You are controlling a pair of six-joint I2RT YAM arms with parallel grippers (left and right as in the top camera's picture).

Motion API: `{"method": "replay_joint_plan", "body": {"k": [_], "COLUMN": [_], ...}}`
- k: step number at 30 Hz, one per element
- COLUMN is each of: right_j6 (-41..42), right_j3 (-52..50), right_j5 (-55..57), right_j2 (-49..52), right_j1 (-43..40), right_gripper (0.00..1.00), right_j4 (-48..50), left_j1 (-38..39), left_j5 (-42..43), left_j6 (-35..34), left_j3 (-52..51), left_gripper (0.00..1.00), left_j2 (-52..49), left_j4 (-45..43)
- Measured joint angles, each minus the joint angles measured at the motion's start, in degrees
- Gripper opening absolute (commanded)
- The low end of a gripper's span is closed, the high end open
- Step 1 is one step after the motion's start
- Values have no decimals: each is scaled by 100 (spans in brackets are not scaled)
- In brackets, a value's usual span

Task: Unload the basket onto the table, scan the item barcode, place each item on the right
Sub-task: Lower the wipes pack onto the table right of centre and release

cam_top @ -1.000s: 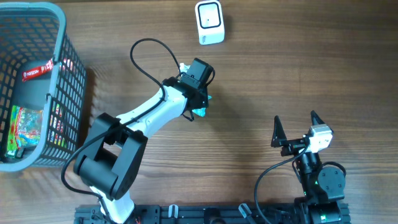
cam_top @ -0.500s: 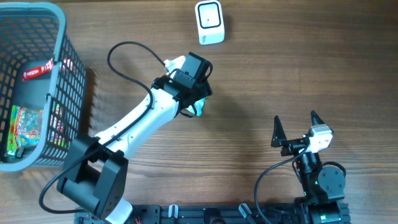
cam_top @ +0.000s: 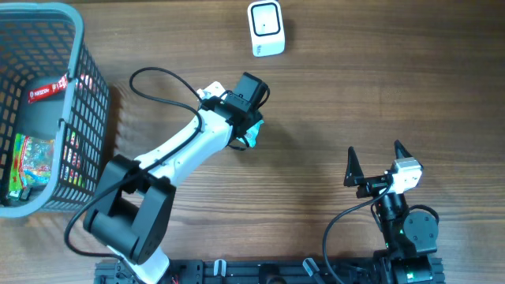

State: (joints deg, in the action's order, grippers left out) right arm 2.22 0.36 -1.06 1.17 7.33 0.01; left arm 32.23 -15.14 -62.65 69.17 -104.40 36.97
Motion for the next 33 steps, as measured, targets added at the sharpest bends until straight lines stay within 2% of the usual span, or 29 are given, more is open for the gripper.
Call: {"method": "replay_joint_plan", "body": {"k": [5,7,9,10,12,16,18,22,24,26,27,28,30,33], "right_j6": [0,0,0,2,0,0,0,0,0,0,0,0,0,0], "right_j3": [0,0,0,0,0,0,0,0,-2,0,0,0,-2,0], "right_j5": [0,0,0,0,0,0,0,0,0,0,0,0,0,0], "right_j2": [0,0,0,0,0,0,0,0,0,0,0,0,0,0], "right_j1": [0,0,0,0,0,0,0,0,0,0,0,0,0,0], "right_gripper": [100,100,100,100,100,100,100,100,100,100,100,100,100,100], "right_j4": [0,0,0,0,0,0,0,0,0,0,0,0,0,0], "left_j1": [0,0,0,0,2,181,603,1447,1703,1989,2055,2065,2022,1838], "left_j5": [4,9,20,39,118,341,474,697,887,1080,1141,1169,1207,1180], "left_j6": [-26,-28,-59,-61,-37,669,1263,1609,1655,1661,1694,1696,1899,2210], "left_j3": [-24,-28,-28,-26,-26,-26,-26,-33,-35,-39,-42,-42,-37,79], "left_gripper": [80,73,61,60,62,65,65,70,74,86,89,98,100,100], "left_j2": [-282,-538,-728,-748,-748,-748,-748,-748,-769,-789,-793,-793,-793,-647], "left_j4": [-380,-481,-656,-651,-647,-785,-833,-1058,-1425,-1738,-1845,-1902,-1873,-1204]}}
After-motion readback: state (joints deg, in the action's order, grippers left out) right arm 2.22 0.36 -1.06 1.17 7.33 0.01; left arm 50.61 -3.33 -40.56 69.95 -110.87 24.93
